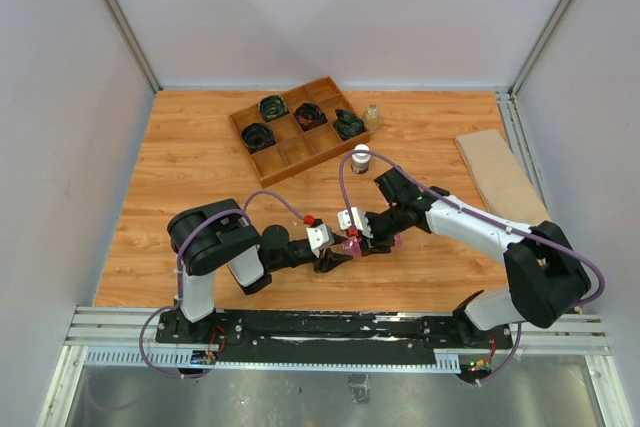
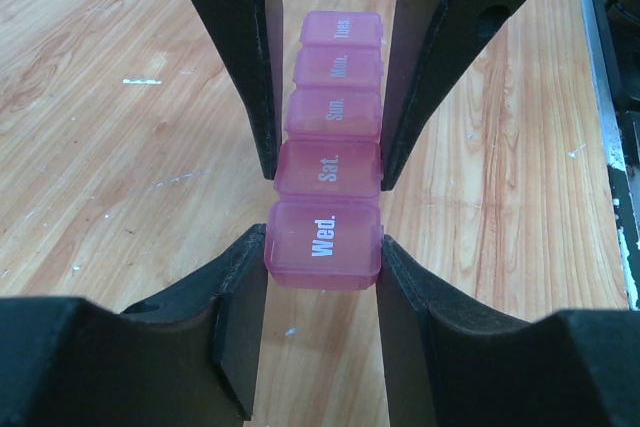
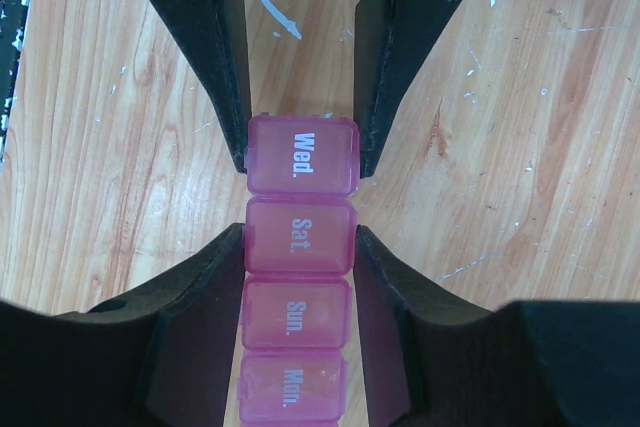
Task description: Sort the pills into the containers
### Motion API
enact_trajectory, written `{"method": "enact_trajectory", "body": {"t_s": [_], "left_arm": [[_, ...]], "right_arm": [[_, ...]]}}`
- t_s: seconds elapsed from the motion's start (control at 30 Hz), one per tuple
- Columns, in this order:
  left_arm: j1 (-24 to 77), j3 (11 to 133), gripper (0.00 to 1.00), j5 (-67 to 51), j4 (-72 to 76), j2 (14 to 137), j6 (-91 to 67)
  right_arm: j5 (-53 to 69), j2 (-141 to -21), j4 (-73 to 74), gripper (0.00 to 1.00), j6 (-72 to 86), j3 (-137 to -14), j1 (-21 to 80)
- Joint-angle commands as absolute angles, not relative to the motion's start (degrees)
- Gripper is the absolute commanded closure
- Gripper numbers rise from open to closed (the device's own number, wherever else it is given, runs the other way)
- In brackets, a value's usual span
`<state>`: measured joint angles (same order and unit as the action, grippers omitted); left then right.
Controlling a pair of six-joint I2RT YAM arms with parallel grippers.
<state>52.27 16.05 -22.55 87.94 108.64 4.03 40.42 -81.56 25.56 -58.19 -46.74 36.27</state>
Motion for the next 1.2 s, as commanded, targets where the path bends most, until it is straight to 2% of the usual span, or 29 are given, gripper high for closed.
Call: {"method": "enact_trajectory", "body": {"t_s": [0.0,0.23,0.57,0.67,0.8,0.9,1.17], "left_arm": [[52.7,15.7,0.95,-22.8,102.4,107.5,4.4],[52.7,15.7,0.98,-23.8,102.4,107.6,5.1],[52.8,15.6,1.00,-26.0,102.3,107.7,6.1],[52.8,15.8,1.00,-26.6,102.4,108.0,6.0],[52.8,16.0,1.00,-27.3,102.4,108.2,5.9],[52.8,16.1,1.00,-27.6,102.3,108.4,5.9],[52.8,16.4,1.00,-28.0,102.3,108.7,5.9]], "right_arm": [[41.4,-81.7,25.6,0.60,-57.2,-48.7,37.5],[43.8,-82.5,27.8,0.74,-54.4,-50.9,37.0],[50.9,-86.1,35.2,0.78,-53.4,-55.7,33.0],[50.2,-86.9,35.2,0.73,-52.2,-56.4,32.6],[47.6,-86.4,32.2,0.55,-48.4,-55.9,32.7],[43.0,-84.7,28.0,0.46,-44.1,-54.9,32.7],[36.0,-82.3,22.2,0.42,-39.5,-53.2,32.4]]}}
